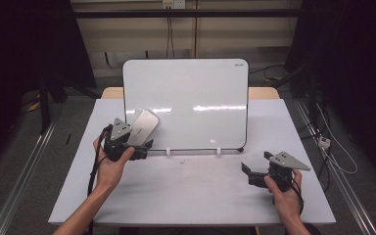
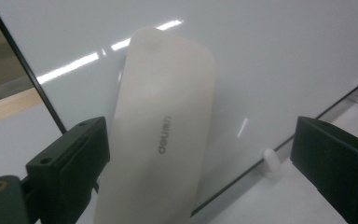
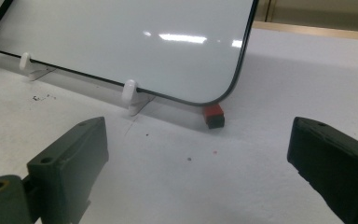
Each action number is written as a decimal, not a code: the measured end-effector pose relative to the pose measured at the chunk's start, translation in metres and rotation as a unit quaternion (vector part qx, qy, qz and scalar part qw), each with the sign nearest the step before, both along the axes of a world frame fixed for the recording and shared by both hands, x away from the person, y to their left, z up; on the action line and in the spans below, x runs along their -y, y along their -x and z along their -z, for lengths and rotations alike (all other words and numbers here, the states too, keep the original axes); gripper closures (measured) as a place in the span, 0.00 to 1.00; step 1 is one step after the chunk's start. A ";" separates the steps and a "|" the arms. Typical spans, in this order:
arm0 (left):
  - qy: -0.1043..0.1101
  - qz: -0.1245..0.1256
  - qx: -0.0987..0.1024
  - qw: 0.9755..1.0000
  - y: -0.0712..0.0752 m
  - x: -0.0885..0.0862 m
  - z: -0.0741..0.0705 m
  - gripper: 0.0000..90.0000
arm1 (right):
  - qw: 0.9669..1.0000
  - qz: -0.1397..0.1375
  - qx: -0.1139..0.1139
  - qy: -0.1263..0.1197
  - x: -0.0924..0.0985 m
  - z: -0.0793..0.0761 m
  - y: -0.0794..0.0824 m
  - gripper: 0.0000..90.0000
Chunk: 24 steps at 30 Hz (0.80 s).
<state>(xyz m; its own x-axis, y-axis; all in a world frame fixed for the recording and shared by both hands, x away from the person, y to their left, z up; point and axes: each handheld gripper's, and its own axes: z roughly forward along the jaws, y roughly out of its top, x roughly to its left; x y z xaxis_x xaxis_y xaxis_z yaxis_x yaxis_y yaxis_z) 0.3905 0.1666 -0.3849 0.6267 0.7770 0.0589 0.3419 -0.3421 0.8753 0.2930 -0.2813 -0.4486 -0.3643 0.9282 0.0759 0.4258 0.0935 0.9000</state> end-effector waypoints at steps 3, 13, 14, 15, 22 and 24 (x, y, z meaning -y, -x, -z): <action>0.022 0.006 -0.013 1.000 0.007 -0.001 0.000 0.06 | 1.000 0.000 -0.003 -0.002 0.000 0.001 0.000 0.06; 0.001 -0.014 0.001 1.000 0.024 -0.003 0.007 0.06 | 1.000 -0.001 -0.002 0.000 0.000 0.000 0.001 0.05; 0.001 -0.018 -0.002 1.000 0.025 -0.004 0.008 0.06 | 1.000 -0.002 -0.002 0.000 0.000 0.001 0.001 0.05; 0.002 -0.018 -0.003 1.000 0.026 -0.005 0.008 0.06 | 1.000 -0.002 -0.002 0.000 0.000 0.001 0.001 0.06; -0.003 -0.009 -0.005 1.000 0.034 -0.017 0.013 0.06 | 1.000 -0.001 -0.002 0.000 0.000 0.001 0.001 0.05; -0.005 -0.008 -0.007 1.000 0.036 -0.022 0.014 0.06 | 1.000 -0.001 -0.001 0.001 0.000 0.000 0.002 0.06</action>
<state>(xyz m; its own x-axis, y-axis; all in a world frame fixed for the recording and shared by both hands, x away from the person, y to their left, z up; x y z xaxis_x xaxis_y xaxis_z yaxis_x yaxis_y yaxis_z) 0.3541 0.1885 -0.3994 0.6144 0.7869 0.0576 0.3606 -0.3450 0.8666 0.2914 -0.2816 -0.4490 -0.3658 0.9276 0.0754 0.4280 0.0958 0.8987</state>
